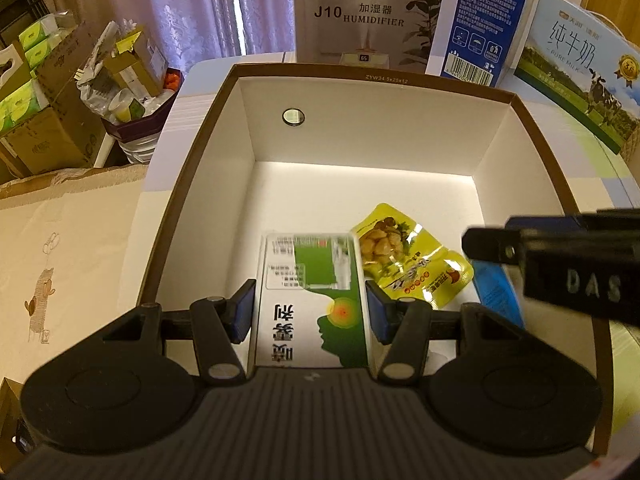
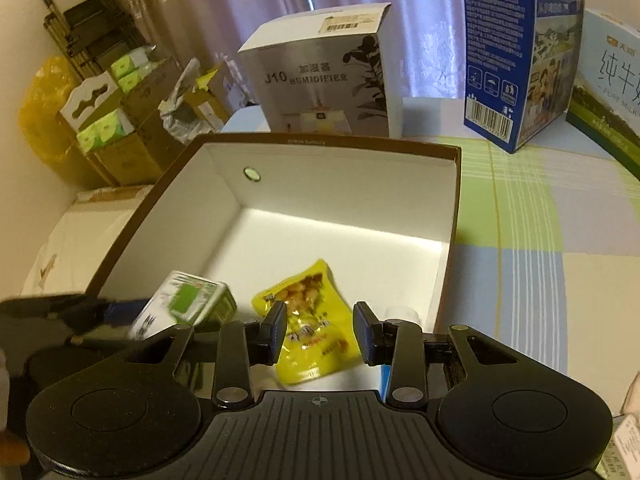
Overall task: Organize objects
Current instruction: 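Open the right gripper to drop the tube while the left gripper drops the medicine box into the box, then withdraw both tools from the box toward the red packet and long white box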
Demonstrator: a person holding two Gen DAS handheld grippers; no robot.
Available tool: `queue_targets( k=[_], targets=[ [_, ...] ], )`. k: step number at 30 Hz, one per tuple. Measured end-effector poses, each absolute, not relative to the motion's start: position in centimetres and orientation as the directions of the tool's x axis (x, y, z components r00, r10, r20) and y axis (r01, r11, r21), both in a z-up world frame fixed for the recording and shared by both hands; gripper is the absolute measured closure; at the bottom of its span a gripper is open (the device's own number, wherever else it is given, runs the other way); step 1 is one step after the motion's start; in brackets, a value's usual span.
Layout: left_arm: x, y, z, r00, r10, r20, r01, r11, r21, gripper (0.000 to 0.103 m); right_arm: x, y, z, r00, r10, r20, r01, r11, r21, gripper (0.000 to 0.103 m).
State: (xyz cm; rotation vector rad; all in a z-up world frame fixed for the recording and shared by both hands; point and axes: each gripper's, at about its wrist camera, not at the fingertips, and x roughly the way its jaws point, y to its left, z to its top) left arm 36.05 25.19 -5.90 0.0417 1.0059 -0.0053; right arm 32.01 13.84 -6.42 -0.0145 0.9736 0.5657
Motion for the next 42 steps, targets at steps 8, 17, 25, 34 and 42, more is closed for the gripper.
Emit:
queue_targets(
  k=[8,17,25,34,42],
  targets=[
    [34.9,25.3,-4.1,0.594,-0.006,-0.805,0.04,0.999,0.022,0.027,29.3,12.6,-5.9,0.414,0.466,-0.782,-0.499,0.835,0.233,0.062],
    [31.0,25.4,-2.4,0.573,0.011,-0.819,-0.017,1.0,0.001,0.016,25.3,11.1,-4.4,0.405,0.496,-0.768,-0.56,0.799,0.22,0.048],
    [26.4,25.2,-0.8,0.572,0.033,-0.82,-0.069,0.998,-0.007,0.016,22.3,9.3,-2.8,0.4,0.535,-0.744,-0.574,0.779,0.251,0.044],
    [21.9,23.9,1.5,0.59,0.048,-0.806,-0.097,0.995,-0.012,0.015,19.0,7.1,-1.3,0.388,0.567,-0.727,-0.594,0.757,0.273,0.043],
    [18.5,21.2,2.4,0.597,0.023,-0.802,-0.068,0.997,-0.022,0.015,16.8,4.4,-0.7,0.375,0.573,-0.728,-0.597,0.751,0.283,0.043]
  ],
)
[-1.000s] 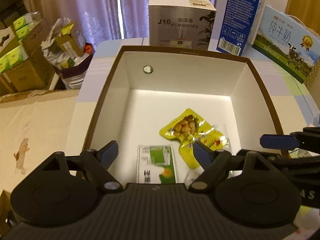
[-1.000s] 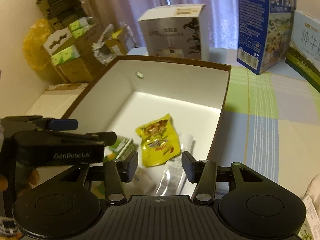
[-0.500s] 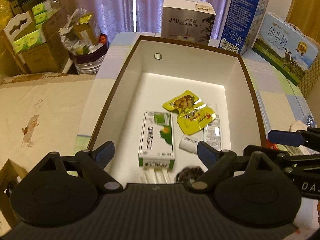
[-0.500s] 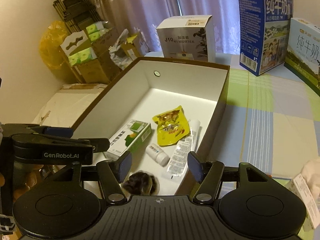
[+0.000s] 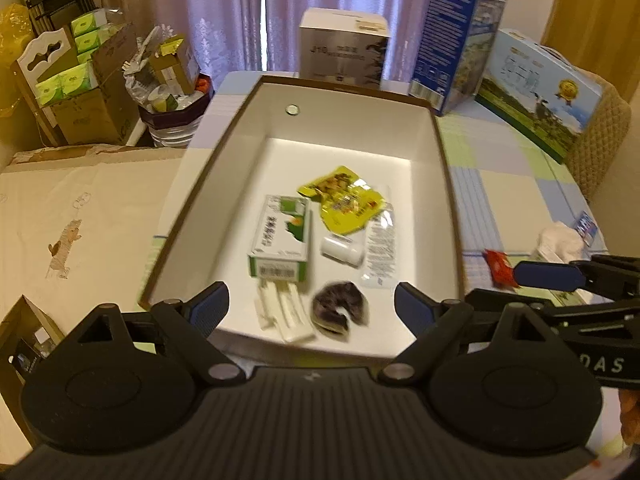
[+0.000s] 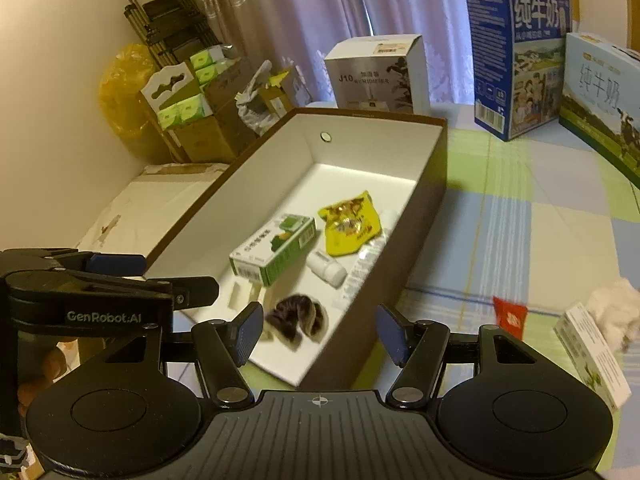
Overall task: Organize objects
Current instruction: 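Withdraw both tools from the box toward the red packet and long white box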
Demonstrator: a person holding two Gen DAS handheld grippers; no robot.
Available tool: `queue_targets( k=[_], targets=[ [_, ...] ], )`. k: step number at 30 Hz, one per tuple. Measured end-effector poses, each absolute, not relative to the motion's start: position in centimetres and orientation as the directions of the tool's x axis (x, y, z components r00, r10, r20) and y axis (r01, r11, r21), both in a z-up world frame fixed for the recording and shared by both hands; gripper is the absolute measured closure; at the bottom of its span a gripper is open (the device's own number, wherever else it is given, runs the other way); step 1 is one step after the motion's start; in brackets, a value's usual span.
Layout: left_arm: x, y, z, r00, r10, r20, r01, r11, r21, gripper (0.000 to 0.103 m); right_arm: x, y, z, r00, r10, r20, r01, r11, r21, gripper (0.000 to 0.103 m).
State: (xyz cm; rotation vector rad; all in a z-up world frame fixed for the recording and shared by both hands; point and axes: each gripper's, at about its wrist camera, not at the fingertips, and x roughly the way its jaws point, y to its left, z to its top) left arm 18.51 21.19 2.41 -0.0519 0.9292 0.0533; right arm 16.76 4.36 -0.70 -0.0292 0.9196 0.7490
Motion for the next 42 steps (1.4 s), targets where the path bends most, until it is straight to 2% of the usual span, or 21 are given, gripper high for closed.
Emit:
queue_targets(
  k=[18,42],
  targets=[
    [14.5,13.6,1.4,0.546,-0.018,-0.838,-0.019,0.999,-0.035,0.015,15.3,-4.4,-1.7,0.341,0.527,-0.778,-0.531,0.792,0.303,0.043],
    [15.0,2.9,-1.1,0.486,-0.066,-0.872,0.064,0.997,-0.04,0.015,16.7,-14.9,-3.6,0.337,0.455,-0.824,-0.426,0.854,0.297,0.043]
  ],
)
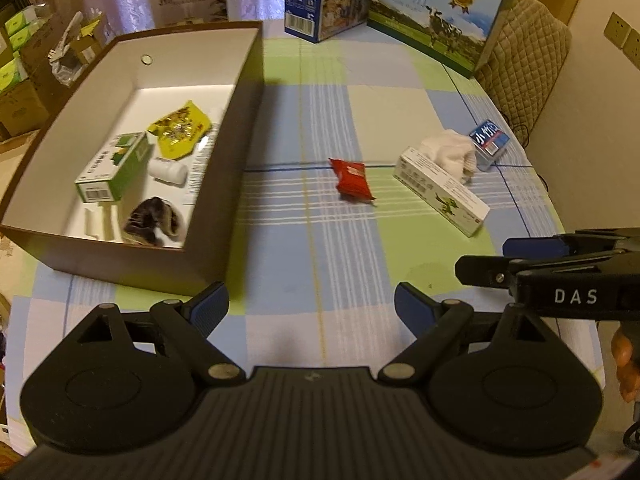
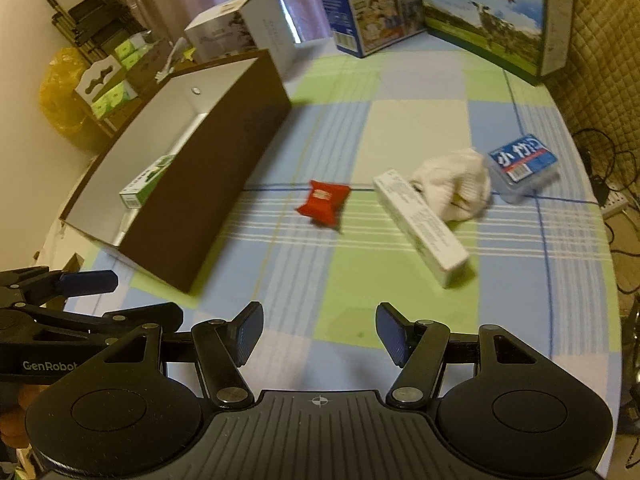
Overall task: Organize objects
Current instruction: 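Withdraw both tools from the box toward the red packet and long white box, then grasp the red packet with the left gripper while the right gripper grasps the long white box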
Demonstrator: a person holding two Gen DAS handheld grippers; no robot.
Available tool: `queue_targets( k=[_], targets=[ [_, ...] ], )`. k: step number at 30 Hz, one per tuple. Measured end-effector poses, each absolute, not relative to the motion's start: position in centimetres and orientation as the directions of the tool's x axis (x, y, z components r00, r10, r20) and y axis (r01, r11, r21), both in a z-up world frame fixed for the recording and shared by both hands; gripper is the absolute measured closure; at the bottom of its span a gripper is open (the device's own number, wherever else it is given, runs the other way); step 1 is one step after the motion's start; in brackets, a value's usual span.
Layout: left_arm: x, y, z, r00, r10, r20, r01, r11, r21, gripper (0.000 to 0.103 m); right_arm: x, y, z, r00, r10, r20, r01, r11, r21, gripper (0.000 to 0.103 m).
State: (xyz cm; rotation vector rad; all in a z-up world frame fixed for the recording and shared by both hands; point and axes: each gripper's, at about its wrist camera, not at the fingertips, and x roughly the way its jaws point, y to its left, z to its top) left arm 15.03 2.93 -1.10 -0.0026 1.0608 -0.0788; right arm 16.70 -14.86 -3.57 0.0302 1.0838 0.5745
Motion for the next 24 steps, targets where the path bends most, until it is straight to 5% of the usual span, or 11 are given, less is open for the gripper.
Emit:
queue_targets(
  k=[24],
  targets=[
    [22.6,-2.1,-6.0,0.45,-0.085,-0.889,0.096,0.994,-0.046,0.016,23.8,-18.5,-8.1,0.447,0.415,-0.793,-0.509,0.847,0.157,0.044]
  ],
)
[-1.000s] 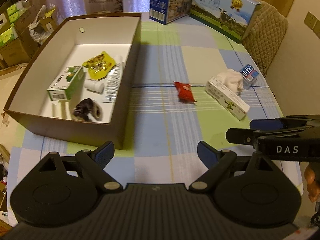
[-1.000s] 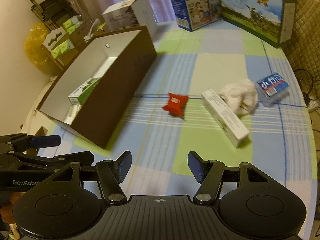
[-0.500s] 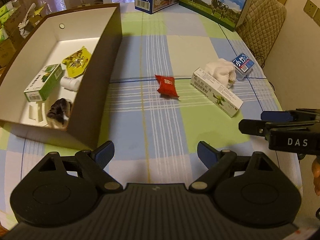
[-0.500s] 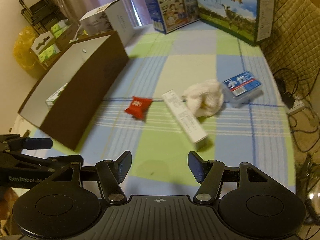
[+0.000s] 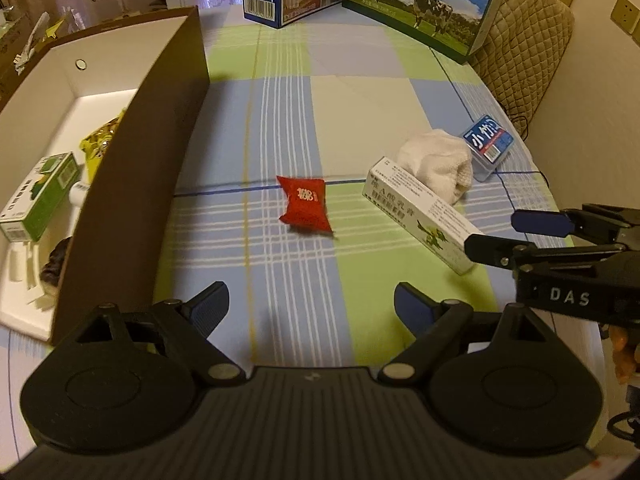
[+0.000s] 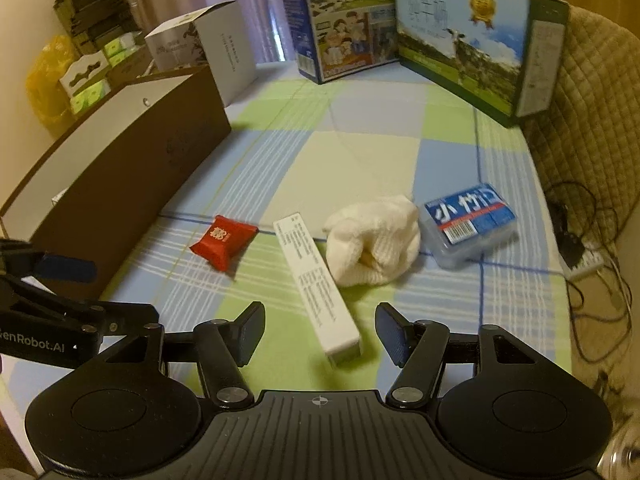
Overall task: Organize objects
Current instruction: 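Grasp the red packet with the left gripper while the right gripper grasps the long white box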
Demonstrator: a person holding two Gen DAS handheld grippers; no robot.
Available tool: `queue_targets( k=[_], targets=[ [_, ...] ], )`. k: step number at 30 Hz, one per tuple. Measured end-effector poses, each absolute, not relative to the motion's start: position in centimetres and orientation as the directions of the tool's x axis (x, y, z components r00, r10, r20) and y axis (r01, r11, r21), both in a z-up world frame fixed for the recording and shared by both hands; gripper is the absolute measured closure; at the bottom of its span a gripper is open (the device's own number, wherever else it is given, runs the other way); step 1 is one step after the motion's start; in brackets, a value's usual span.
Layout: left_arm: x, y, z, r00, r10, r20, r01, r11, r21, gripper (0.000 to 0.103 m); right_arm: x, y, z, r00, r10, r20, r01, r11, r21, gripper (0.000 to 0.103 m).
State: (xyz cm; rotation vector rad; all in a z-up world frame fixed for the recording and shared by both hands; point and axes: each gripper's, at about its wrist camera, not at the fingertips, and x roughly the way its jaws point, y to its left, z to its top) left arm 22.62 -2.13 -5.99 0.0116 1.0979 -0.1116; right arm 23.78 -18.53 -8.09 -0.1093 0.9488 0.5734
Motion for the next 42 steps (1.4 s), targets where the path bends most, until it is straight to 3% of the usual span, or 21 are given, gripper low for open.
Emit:
queue_targets(
  k=[5,10,22,25,33,42],
  targets=[
    [23.9,-2.3,-7.4,0.43,-0.075,-0.899,0.102,0.994,-0.034,0.016,25.2,-17.7,-10.1,0.429,0.404,-0.808,-0.534,0.835,0.133,0.053],
    [24.8,-2.3,-8.5,0.412,-0.072,-0.908,0.117,0.993,-0.026,0.021,25.3,-16.8,-11.4,0.391,0.395,-0.831,-0.562,0.818,0.125,0.077],
    [27.0,-2.3,-9.9,0.404,-0.045,-0.914,0.141,0.99,0.013,0.023,26.3,-14.4,-12.4,0.402,0.394,-0.827,-0.547,0.828,0.128,0.08],
    [27.7,-2.6,-10.1,0.41,-0.042,-0.911,0.148,0.989,0.021,0.034,26.7,-14.3,-12.4,0.417,0.409,-0.812,-0.533,0.833,0.146,0.08],
    [29.8,-2.8,-10.9,0.43,-0.047,-0.901,0.161,0.987,0.025,0.043,27.1,-13.9,-12.6,0.431,0.405,-0.807,-0.508,0.848,0.154,0.08],
    [31.0,-3.8,-12.6,0.425,-0.055,-0.903,0.198,0.98,0.033,0.066,26.9,-13.8,-12.8,0.438,0.383,-0.813,-0.503,0.854,0.132,0.08]
  ],
)
